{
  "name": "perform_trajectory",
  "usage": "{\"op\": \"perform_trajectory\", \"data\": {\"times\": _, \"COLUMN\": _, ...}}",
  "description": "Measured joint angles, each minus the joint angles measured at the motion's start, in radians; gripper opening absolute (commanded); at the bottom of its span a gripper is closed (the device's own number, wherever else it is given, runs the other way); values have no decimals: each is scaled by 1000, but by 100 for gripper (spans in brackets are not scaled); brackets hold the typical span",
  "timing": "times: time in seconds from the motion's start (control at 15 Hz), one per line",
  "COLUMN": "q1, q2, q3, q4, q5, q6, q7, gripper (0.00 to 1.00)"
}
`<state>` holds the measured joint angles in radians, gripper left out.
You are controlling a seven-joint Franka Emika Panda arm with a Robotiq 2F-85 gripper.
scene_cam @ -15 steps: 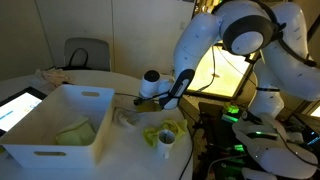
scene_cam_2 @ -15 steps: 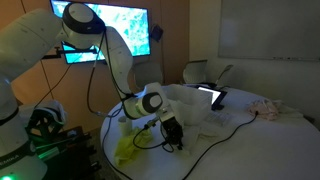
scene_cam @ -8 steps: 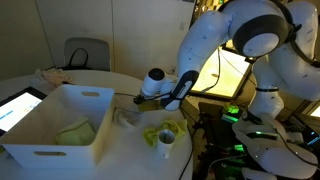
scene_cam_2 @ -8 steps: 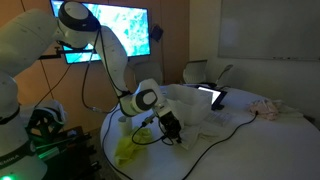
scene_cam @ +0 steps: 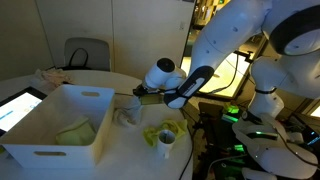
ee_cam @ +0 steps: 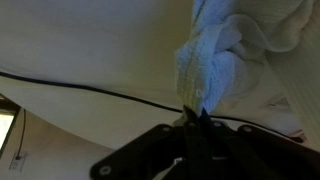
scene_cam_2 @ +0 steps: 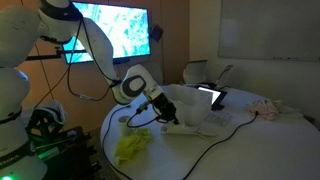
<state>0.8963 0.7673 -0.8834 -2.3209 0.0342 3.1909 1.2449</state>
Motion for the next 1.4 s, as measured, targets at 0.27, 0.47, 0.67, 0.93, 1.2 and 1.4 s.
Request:
{"op": "perform_trajectory", "data": {"times": 0.27, "q1": 180, "q2": -28, "q3": -126, "q4": -49, "q5": 89, "q6": -1, "q7": -78, "gripper": 1}}
{"op": "perform_trajectory", "data": {"times": 0.47, "q1": 327, "q2": -41, "q3": -236, "q4": -68, "q5": 137, "q6": -15, "q7": -129, "gripper": 1}}
{"op": "perform_trajectory", "data": {"times": 0.67, "q1": 477, "q2": -52, "q3": -351, "q4": -72, "q5": 161, "q6": -66, "q7": -171, "gripper": 1}}
{"op": "perform_trajectory", "data": {"times": 0.93, "q1": 663, "q2": -57, "q3": -497, "q4": -72, "q5": 166, "q6": -162, "q7": -201, "gripper": 1}}
{"op": "perform_trajectory", "data": {"times": 1.2, "q1": 824, "q2": -83, "q3": -612, "q4": -73, "q5": 166, "q6": -236, "q7": -251, "gripper": 1}}
{"op": "perform_trajectory", "data": {"times": 1.4, "q1": 931, "q2": -131, "q3": -680, "q4": -76, "q5": 166, "q6": -273, "q7": -318, "gripper": 1}}
